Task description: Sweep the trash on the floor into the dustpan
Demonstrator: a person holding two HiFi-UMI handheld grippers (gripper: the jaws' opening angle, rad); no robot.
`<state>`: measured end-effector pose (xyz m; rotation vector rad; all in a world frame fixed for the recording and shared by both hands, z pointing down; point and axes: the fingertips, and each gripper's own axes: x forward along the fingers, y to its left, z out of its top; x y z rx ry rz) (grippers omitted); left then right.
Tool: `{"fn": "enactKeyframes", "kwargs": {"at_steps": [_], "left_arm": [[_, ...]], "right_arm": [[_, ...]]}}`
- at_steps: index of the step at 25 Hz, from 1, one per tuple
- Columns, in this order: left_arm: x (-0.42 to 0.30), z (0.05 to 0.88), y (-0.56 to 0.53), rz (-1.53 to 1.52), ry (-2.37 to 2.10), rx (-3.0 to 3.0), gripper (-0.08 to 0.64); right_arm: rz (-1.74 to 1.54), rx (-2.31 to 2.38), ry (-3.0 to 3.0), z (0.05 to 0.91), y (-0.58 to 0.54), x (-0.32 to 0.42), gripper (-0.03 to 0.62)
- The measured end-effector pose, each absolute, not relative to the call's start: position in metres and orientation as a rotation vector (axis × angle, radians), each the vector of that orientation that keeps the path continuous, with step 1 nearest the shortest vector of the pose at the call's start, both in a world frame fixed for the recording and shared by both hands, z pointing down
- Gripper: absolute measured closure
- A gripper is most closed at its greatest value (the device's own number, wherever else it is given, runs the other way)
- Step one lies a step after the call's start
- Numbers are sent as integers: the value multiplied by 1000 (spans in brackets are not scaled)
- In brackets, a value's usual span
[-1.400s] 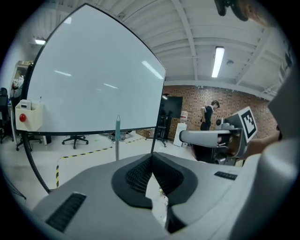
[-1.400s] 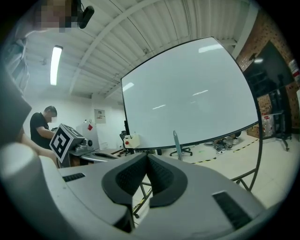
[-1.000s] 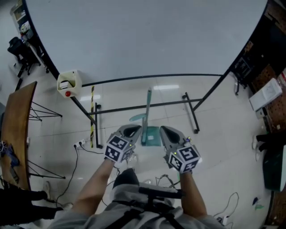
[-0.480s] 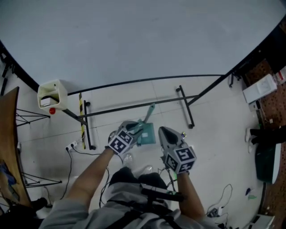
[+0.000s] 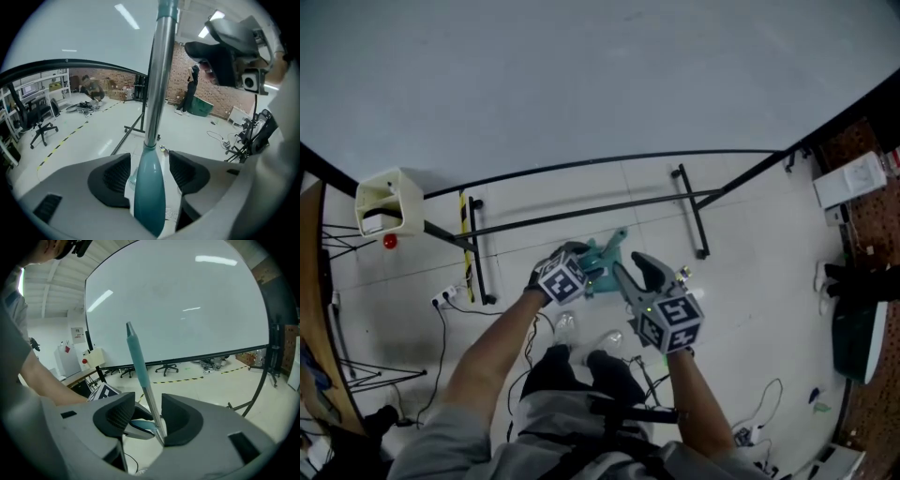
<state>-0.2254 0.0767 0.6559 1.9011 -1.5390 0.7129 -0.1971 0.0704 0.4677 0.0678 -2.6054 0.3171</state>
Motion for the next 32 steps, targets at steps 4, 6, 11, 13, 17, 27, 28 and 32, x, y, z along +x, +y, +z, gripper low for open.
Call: {"fn": "enactKeyframes", "kwargs": {"at_steps": [4, 6, 11, 13, 17, 27, 28, 32], "left_arm": [[-210, 660, 66, 672, -1443, 1975, 319], [-210, 666, 65, 690, -1430, 1974, 336], [-213, 657, 50, 676, -1460, 2003, 436], [-212, 658, 50, 684, -1459, 1997, 437], [-210, 657, 46, 715, -1460, 1987, 437], [-195, 630, 50, 775, -1464, 2010, 440], [-192, 625, 51, 781, -1463, 2013, 440], [-176, 604, 48, 825, -1465, 2034, 440]], "right_arm": [[327, 73, -2580, 482, 67, -204, 419], [329, 65, -2565, 487, 68, -206, 413], [312, 62, -2557, 496, 60, -217, 403], [310, 64, -2552, 502, 57, -223, 393], [322, 78, -2561, 507, 48, -237, 388], [215, 17, -2646, 475, 48, -228, 492], [216, 7, -2652, 470, 49, -223, 492], [199, -3, -2694, 447, 43, -203, 497]]}}
